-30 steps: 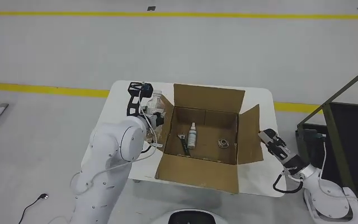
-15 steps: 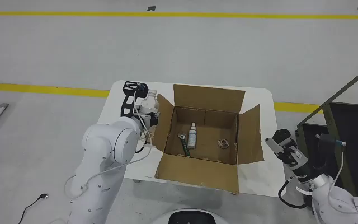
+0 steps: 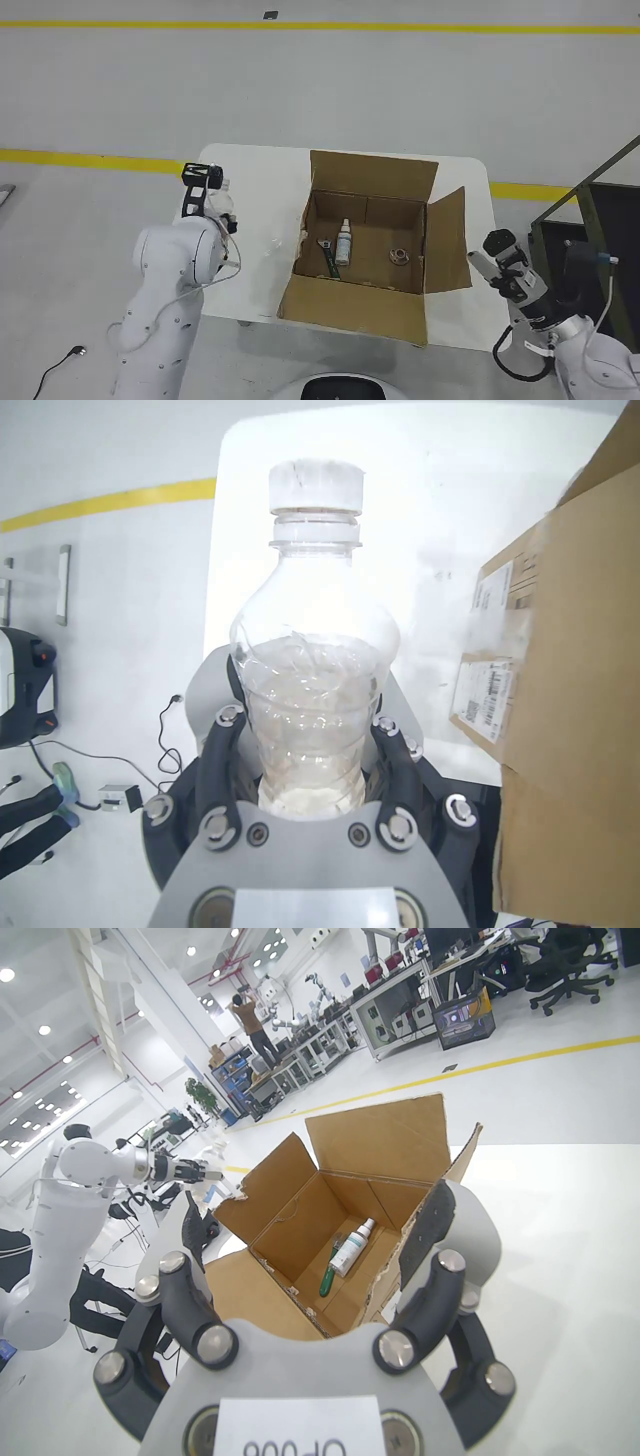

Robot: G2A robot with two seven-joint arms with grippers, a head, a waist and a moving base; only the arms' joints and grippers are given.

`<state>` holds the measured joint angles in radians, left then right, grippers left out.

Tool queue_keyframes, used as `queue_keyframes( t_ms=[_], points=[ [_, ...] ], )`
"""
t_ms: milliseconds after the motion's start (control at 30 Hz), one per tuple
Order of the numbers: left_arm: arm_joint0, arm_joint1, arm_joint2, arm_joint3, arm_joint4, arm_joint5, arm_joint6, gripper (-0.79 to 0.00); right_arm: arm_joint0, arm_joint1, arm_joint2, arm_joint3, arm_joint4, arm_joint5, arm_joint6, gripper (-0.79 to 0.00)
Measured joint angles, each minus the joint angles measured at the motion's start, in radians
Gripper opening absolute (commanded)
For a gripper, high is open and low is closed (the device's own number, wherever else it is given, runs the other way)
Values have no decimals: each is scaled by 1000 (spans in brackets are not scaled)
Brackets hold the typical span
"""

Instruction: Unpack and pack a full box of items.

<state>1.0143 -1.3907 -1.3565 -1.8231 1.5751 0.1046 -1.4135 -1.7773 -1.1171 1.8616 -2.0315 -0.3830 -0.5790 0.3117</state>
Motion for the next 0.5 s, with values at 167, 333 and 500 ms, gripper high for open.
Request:
queue_keyframes(
  t_ms=[167, 333, 500],
  points=[
    [13, -7, 60, 153, 49, 25, 60, -785, -2, 0, -5, -10, -25, -9, -13, 0],
    [-18, -20, 101, 318, 23, 56, 123, -785, -4, 0, 0, -5, -27, -15, -21, 0],
    [-55, -29, 113, 451, -33, 46, 180, -785, -10, 0, 9, 12, -17, -20, -29, 0]
  ],
)
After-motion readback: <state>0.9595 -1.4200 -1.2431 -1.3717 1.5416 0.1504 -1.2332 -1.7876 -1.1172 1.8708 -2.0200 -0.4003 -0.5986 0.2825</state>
